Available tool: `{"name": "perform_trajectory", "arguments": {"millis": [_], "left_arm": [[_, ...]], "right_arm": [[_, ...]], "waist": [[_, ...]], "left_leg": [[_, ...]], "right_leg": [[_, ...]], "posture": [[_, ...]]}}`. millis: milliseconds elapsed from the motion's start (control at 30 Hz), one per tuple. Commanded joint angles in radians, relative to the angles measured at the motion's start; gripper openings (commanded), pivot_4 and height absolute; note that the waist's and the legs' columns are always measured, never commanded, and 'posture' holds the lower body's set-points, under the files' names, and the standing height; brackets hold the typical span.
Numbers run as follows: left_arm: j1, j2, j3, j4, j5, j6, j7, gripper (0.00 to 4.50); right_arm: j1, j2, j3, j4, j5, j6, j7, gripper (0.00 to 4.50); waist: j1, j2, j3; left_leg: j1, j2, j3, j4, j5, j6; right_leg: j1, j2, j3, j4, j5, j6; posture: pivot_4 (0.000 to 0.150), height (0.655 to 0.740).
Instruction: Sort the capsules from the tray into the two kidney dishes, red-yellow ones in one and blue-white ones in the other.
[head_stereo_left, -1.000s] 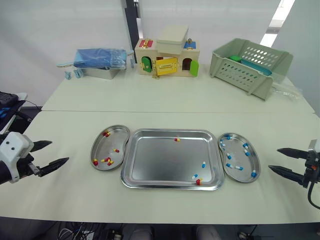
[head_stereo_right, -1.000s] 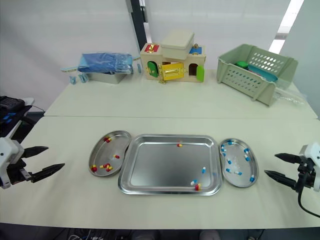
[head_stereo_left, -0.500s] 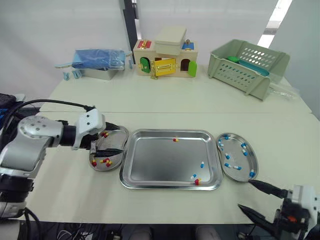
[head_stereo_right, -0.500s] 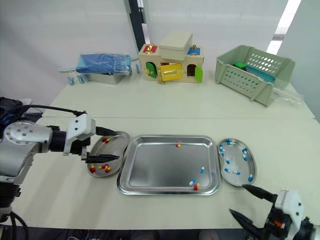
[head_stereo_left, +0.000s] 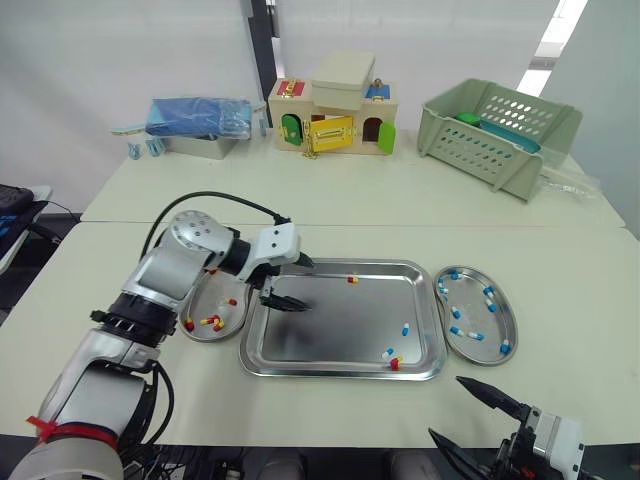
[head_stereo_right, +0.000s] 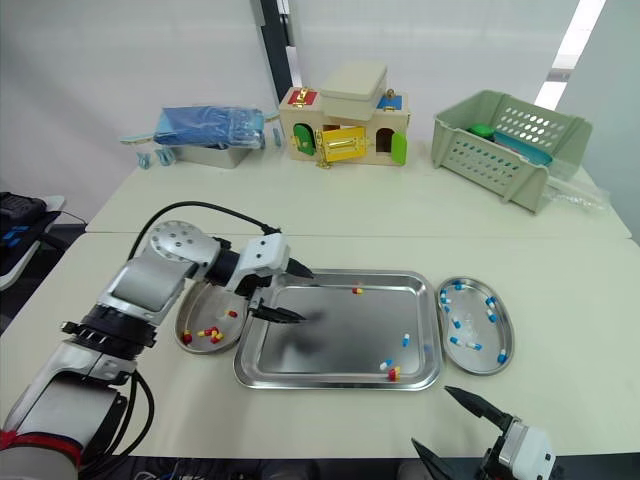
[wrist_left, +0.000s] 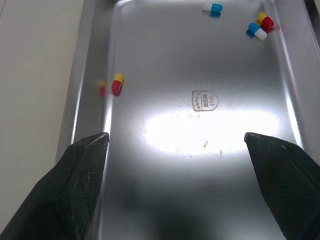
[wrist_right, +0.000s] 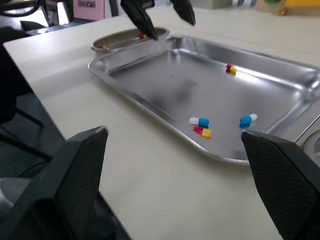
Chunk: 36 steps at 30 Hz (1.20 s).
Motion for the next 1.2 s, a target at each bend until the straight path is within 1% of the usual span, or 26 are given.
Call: {"name": "perform_trajectory", "arguments": {"millis": [33, 233, 333, 600, 900, 1033, 1133, 1200], "left_arm": [[-0.041, -0.035, -0.018, 0.04, 0.035, -0.033, -0.005, 4.5], [-0.129, -0.179, -0.064, 0.236, 0.123, -0.122, 0.045, 4.5], [-0.163, -0.228, -0.068, 0.295, 0.149, -0.135, 0.066, 4.5], [-0.195, -0.289, -0.08, 0.405, 0.213, -0.177, 0.084, 4.5], [-0.208, -0.345, -0.067, 0.473, 0.234, -0.192, 0.099, 4.5], [-0.21, -0.351, -0.07, 0.484, 0.244, -0.188, 0.102, 4.5], [-0.209, -0.339, -0.088, 0.477, 0.265, -0.164, 0.081, 3.9], [-0.207, -0.334, -0.095, 0.471, 0.273, -0.146, 0.067, 3.32]], "right_arm": [[0.009, -0.006, 0.021, 0.008, -0.009, -0.058, -0.027, 4.47], [0.022, -0.021, 0.062, 0.012, -0.033, -0.081, -0.072, 4.47], [0.033, -0.028, 0.08, 0.011, -0.042, -0.09, -0.097, 4.47], [0.036, -0.032, 0.11, 0.019, -0.062, -0.121, -0.157, 4.47], [0.043, -0.049, 0.133, 0.027, -0.069, -0.145, -0.203, 4.47], [0.044, -0.058, 0.14, 0.022, -0.068, -0.143, -0.219, 4.47], [0.052, -0.066, 0.14, 0.024, -0.065, -0.151, -0.225, 4.5], [0.056, -0.07, 0.141, 0.025, -0.065, -0.156, -0.228, 4.5]], "waist": [[0.0, 0.0, 0.0], [0.006, 0.0, 0.0], [0.005, 0.0, 0.0], [0.002, 0.0, 0.0], [0.005, -0.001, 0.0], [0.008, -0.001, 0.0], [0.007, -0.001, 0.0], [0.007, -0.001, 0.0]], "left_leg": [[0.0, 0.0, 0.0, 0.0, 0.0, 0.0], [0.0, 0.0, -0.001, 0.001, 0.0, 0.0], [-0.001, -0.001, -0.001, 0.001, 0.0, 0.0], [-0.001, -0.001, -0.001, 0.001, 0.0, 0.0], [-0.001, -0.001, -0.002, 0.002, 0.0, 0.0], [-0.001, -0.002, -0.002, 0.002, 0.0, 0.0], [-0.001, -0.002, -0.002, 0.002, 0.0, 0.0], [-0.001, -0.002, -0.002, 0.002, 0.0, 0.0]], "right_leg": [[0.0, 0.0, 0.0, 0.0, 0.0, 0.0], [0.0, 0.0, 0.0, 0.0, 0.0, 0.0], [0.0, 0.0, -0.001, 0.0, 0.0, 0.0], [0.0, 0.0, -0.001, 0.0, 0.0, 0.0], [0.0, 0.0, -0.001, 0.0, 0.0, 0.0], [0.0, -0.001, -0.001, 0.0, 0.0, 0.0], [0.0, -0.001, -0.001, 0.0, 0.0, 0.0], [0.0, -0.001, -0.001, 0.0, 0.0, 0.0]], "posture": [[0.15, 0.74], [0.15, 0.74], [0.15, 0.74], [0.15, 0.74], [0.15, 0.74], [0.15, 0.74], [0.15, 0.74], [0.15, 0.74]]}}
